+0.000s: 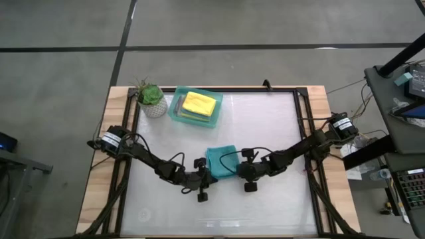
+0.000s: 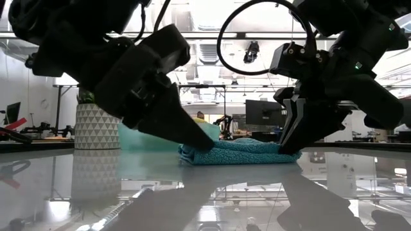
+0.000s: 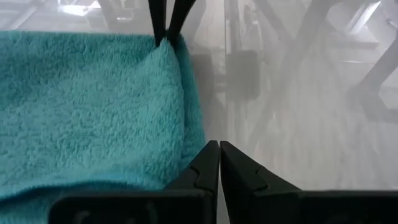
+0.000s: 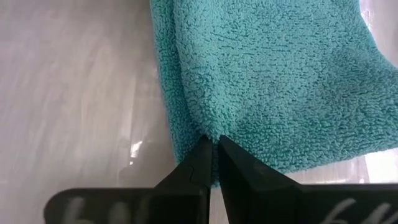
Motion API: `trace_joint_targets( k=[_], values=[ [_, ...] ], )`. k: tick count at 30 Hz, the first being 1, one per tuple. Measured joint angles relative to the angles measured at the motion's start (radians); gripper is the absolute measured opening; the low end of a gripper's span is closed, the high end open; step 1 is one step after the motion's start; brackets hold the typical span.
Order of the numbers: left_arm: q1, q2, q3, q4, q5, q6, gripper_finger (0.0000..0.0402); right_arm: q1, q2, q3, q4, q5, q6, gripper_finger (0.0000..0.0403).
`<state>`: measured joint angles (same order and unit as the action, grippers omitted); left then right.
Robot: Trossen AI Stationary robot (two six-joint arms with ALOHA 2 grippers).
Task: Fold microfiber towels
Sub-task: Fold the blue microfiber towel
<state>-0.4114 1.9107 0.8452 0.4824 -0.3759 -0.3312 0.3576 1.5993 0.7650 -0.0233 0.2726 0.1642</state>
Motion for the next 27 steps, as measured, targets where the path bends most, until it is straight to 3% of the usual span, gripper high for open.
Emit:
trace_joint_targets(
  k=[12,27],
  values=[
    [0.011,0.002,-0.077,0.026,-0.009,-0.132,0.0000,0.000,-0.027,0.000,-0.012,-0.012,0.021,0.0013],
    [0.011,-0.006,-0.084,0.009,0.005,-0.136,0.0000,0.000,-0.035,0.000,-0.064,-0.048,0.045,0.0013]
  ],
)
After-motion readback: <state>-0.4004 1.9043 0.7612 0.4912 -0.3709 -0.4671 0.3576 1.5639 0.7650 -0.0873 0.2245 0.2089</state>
